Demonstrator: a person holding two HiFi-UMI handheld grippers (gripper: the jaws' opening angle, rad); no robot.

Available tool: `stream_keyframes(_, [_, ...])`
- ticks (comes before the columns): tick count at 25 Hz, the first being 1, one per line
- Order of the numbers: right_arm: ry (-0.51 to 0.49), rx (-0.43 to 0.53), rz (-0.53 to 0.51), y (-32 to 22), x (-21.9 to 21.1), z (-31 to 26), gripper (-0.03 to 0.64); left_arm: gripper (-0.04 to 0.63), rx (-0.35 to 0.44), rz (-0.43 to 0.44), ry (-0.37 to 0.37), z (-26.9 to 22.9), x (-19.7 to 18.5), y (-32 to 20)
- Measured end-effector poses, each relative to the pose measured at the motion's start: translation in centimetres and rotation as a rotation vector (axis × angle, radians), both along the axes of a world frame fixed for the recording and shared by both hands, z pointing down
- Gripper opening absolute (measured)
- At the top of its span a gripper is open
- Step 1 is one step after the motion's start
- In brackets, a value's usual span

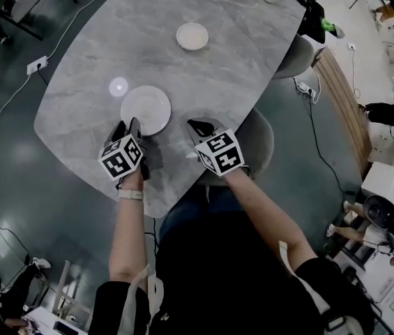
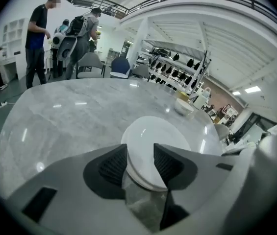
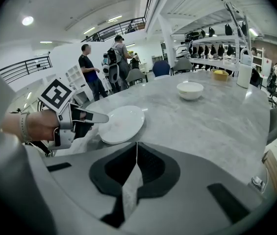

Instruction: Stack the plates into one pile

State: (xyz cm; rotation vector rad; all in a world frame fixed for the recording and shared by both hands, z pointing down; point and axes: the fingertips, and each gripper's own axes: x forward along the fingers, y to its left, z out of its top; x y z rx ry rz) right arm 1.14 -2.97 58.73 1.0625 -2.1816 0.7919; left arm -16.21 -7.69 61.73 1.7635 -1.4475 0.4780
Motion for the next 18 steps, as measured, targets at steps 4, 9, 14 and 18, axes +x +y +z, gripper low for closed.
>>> stream_keyframes(4, [0.0,0.004,0.013,0.1,0.4,-0.3,0.017,0.188,0.002,0.026,-0.042,-0.1,0.4,0.1])
stream_keyframes(9, [-0.004,0.01,0.026,0.2,1.1,-0.7,0.017,0.233,0.008,0.042,-0.064,-0.5,0.9,0.0])
stream_keyframes(14, [-0.007,0.029,0.038,0.1,1.7,-1.9,0.015,0.235,0.027,0.056,-0.065,-1.7,1.5,-0.2])
stream_keyframes(18, [-0.013,0.054,0.049,-0.1,2.5,-3.5,0.017,0.234,0.055,0.081,-0.045,-3.3,2.9,-0.3])
